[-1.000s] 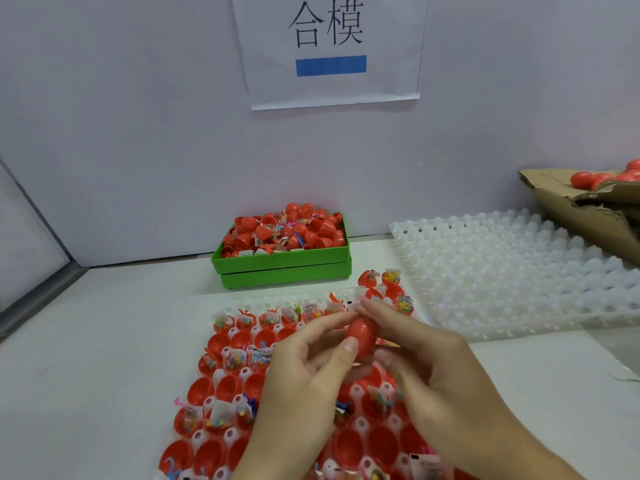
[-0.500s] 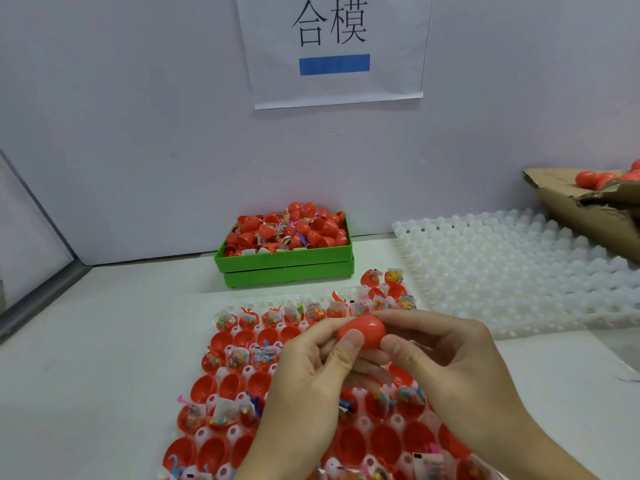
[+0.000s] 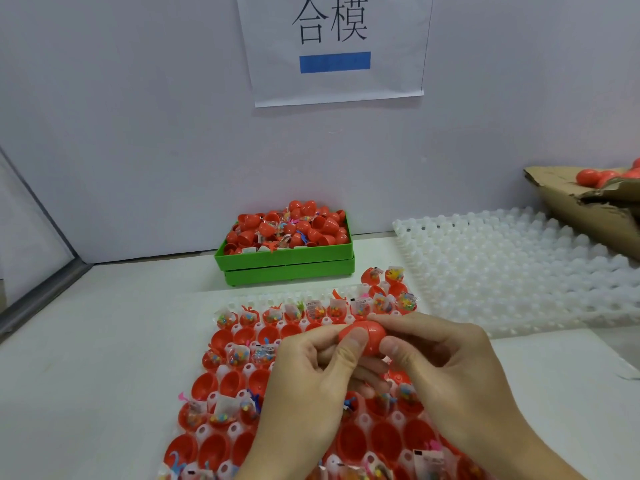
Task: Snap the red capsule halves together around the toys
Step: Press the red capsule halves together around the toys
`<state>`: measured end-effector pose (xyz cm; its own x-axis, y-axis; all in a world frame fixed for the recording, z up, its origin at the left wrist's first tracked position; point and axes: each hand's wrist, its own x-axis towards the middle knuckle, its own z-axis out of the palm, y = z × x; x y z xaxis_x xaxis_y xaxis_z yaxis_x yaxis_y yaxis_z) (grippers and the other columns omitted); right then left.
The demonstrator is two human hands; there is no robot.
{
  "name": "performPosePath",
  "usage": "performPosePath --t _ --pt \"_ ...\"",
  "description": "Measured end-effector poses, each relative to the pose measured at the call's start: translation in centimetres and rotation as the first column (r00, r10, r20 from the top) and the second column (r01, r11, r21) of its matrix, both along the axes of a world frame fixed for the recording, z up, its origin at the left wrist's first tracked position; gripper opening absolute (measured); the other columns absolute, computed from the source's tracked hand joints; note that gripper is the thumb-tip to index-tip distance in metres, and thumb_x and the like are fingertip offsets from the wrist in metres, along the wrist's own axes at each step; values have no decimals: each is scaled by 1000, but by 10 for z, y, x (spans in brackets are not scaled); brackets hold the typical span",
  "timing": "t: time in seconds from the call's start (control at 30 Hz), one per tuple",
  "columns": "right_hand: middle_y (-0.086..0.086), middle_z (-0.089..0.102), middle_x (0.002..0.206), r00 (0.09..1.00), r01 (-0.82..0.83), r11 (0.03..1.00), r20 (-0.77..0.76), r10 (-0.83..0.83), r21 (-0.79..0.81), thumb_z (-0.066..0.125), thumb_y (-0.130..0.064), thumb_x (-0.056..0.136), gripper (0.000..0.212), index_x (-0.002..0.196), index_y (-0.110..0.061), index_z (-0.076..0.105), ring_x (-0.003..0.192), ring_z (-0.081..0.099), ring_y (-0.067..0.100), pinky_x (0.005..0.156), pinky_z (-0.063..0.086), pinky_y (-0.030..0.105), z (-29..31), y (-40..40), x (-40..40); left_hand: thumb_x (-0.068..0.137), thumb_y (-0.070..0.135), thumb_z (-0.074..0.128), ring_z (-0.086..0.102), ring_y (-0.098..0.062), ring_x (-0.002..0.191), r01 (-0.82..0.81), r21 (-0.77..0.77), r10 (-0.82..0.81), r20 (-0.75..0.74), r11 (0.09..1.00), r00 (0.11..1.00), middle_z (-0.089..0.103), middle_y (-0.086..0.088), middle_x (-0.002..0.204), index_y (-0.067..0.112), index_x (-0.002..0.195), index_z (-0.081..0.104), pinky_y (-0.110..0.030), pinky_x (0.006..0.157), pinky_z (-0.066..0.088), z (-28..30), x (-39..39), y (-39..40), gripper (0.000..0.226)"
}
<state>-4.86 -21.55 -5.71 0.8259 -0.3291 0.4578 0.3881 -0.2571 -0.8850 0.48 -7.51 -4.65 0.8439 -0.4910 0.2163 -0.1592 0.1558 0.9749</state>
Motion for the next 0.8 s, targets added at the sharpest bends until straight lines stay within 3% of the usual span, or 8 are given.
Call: performPosePath --t 0.13,0.23,0.37,0.57,0.7,0.8 --pt "-9 76 80 989 115 983 106 -101 -144 71 16 78 44 95 -24 80 76 72 13 70 57 21 -7 -1 4 87 21 60 72 -28 57 -78 31 77 46 996 996 74 -12 67 12 88 75 -25 51 55 1 -8 -4 17" --pt "-10 74 80 973 180 962 184 -142 -207 64 7 78 38 102 -19 78 73 71 9 65 57 21 -9 1 4 93 4 59 72 -26 55 -132 37 128 77 991 989 74 -10 65 13 86 74 -25 49 56 -1 -11 -7 19" --pt "-11 73 79 962 206 948 227 -151 -244 61 10 75 41 104 -15 77 72 70 8 63 55 18 -9 2 4 93 -1 60 72 -25 55 -149 39 145 93 988 985 74 -9 65 17 84 76 -25 50 56 3 -12 -4 26" --pt "-14 76 90 998 68 989 17 -66 -129 71 10 83 44 103 -29 77 89 72 6 80 55 18 -6 2 2 91 3 63 74 -26 63 -140 81 133 96 987 986 75 -9 69 21 89 77 -30 58 60 2 -3 0 23" --pt "-11 76 102 991 -131 991 -30 132 43 71 -17 84 31 113 -27 74 98 72 6 83 54 14 7 4 -4 87 19 74 73 -11 70 -240 150 184 314 959 931 76 8 79 38 94 75 -28 69 60 0 0 2 20" --pt "-9 77 101 981 -161 975 -81 175 155 83 -29 69 41 109 -36 75 97 73 10 85 56 19 9 13 -4 79 35 73 69 2 72 -357 167 200 585 919 786 75 16 82 36 101 75 -15 68 55 -1 1 3 22"
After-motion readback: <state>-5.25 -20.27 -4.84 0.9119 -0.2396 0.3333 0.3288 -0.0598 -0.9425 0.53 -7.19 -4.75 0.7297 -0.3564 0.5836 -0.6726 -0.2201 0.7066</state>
